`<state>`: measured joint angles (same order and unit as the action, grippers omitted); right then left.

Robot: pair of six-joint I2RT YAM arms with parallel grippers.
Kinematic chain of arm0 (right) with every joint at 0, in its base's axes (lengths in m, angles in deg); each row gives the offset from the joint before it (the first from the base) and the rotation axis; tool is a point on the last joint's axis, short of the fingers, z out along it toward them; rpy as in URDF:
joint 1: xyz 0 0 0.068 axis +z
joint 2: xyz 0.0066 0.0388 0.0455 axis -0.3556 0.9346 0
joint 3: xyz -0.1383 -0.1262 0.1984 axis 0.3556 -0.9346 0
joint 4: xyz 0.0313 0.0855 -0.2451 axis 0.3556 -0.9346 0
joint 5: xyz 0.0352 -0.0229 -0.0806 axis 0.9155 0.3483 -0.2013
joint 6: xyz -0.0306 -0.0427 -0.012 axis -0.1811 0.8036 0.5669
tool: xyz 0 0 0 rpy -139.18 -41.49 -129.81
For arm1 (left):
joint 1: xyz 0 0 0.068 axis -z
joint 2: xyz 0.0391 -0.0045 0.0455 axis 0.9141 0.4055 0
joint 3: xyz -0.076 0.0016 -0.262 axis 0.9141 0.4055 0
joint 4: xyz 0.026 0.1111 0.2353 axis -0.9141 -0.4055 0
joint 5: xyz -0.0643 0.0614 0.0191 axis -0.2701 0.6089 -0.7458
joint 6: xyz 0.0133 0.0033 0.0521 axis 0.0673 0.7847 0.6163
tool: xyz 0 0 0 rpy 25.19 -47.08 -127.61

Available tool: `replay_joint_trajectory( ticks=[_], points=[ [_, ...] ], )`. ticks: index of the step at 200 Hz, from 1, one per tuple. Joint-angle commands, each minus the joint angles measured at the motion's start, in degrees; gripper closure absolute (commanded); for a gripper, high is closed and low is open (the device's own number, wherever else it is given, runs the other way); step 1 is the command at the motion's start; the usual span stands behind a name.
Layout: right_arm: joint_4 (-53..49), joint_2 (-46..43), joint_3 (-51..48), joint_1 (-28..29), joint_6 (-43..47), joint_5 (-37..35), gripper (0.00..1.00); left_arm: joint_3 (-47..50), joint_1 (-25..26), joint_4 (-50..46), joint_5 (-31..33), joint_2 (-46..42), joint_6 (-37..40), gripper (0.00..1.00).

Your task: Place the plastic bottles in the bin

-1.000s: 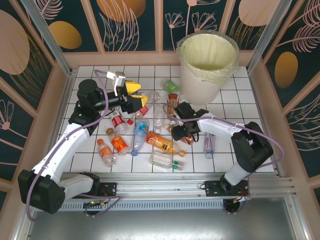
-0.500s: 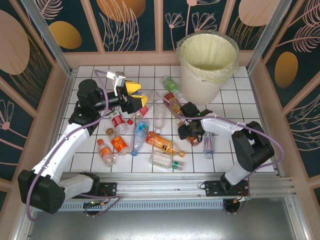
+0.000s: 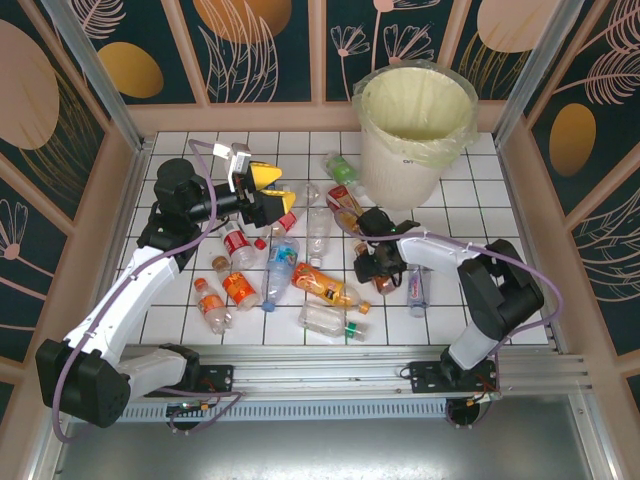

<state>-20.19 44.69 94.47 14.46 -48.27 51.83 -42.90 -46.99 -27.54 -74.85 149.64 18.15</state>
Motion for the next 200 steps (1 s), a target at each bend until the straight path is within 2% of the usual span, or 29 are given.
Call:
replay_joint_trajectory(
  ticks=[1,26,76,124,200],
  points=[
    [-2.01,0.32,1.45,0.80,0.35,-1.56,0.35,0.52,0.33,2.10,-1.18,-0.23,-0.75,0.02],
    [-2.28,-0.51,1.93,1.35,0.88,-1.85,0.39,0.52,0.33,2.21,-1.18,-0.23,-0.68,0.02],
    [-1.59,-5.77,3.77,1.56,2.41,1.73,0.40,0.54,0.41,2.34,-1.18,-0.33,-0.79,0.02],
    [0.79,-12.01,6.54,1.21,3.59,11.15,0.40,0.86,0.33,2.63,-0.74,-0.74,-0.72,0.01],
    [7.89,-18.53,14.97,-3.63,3.25,26.02,0.40,3.33,0.33,6.87,-1.95,-3.07,-0.83,0.01]
  ],
)
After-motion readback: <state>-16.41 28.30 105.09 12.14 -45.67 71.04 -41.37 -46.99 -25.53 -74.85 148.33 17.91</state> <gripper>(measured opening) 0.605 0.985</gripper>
